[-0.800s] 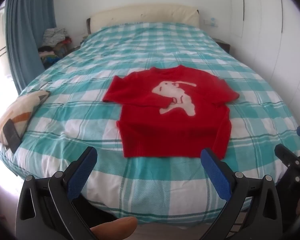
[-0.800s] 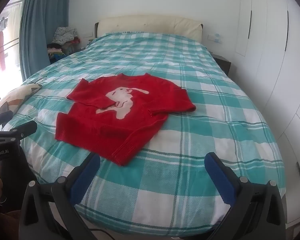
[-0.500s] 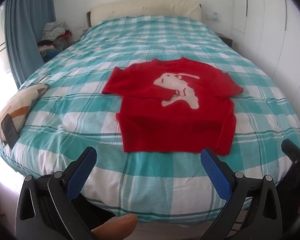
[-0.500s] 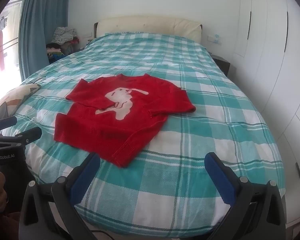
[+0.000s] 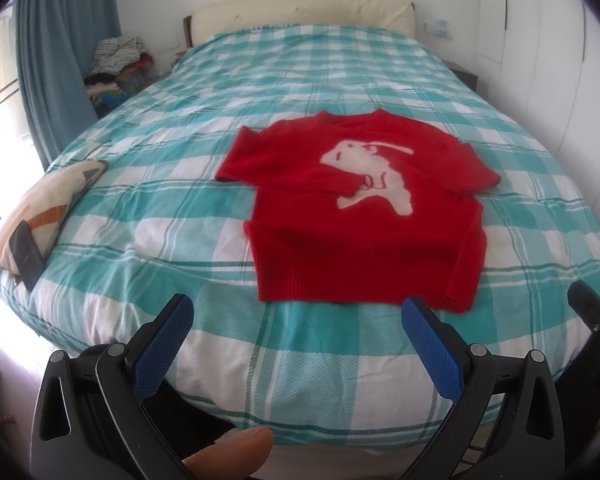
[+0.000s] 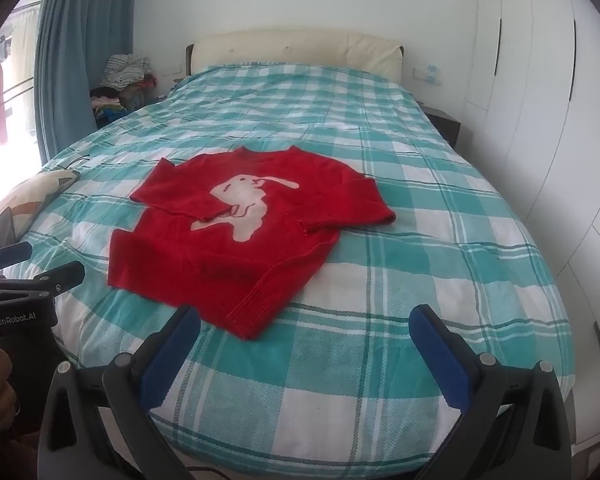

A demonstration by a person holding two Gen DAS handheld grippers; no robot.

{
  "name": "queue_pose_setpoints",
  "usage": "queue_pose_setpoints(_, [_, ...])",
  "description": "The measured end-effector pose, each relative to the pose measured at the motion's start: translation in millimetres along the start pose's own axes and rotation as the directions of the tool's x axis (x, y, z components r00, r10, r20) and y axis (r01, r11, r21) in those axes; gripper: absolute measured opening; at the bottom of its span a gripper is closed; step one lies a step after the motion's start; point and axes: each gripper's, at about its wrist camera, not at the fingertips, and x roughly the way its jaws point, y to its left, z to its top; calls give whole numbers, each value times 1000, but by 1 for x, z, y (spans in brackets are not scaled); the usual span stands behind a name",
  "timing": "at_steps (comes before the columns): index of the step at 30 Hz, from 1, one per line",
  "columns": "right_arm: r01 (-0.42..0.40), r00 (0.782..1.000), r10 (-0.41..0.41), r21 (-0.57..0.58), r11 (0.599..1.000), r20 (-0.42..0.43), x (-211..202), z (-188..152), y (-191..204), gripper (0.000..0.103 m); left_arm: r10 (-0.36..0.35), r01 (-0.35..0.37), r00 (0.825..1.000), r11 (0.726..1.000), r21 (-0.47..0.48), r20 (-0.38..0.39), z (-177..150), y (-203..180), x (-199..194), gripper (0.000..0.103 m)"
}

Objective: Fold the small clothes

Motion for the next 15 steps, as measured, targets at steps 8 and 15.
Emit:
queue_pose_setpoints(8, [-3, 1000, 3, -1, 1000, -13, 3, -2, 5, 103, 15, -15, 1000, 1000, 1, -11, 0, 0, 2, 103])
queue_pose_setpoints(15, [-9, 1000, 9, 1, 1000, -24, 6, -4, 6, 103, 32, -32, 999, 999, 6, -13, -1, 1, 3, 103])
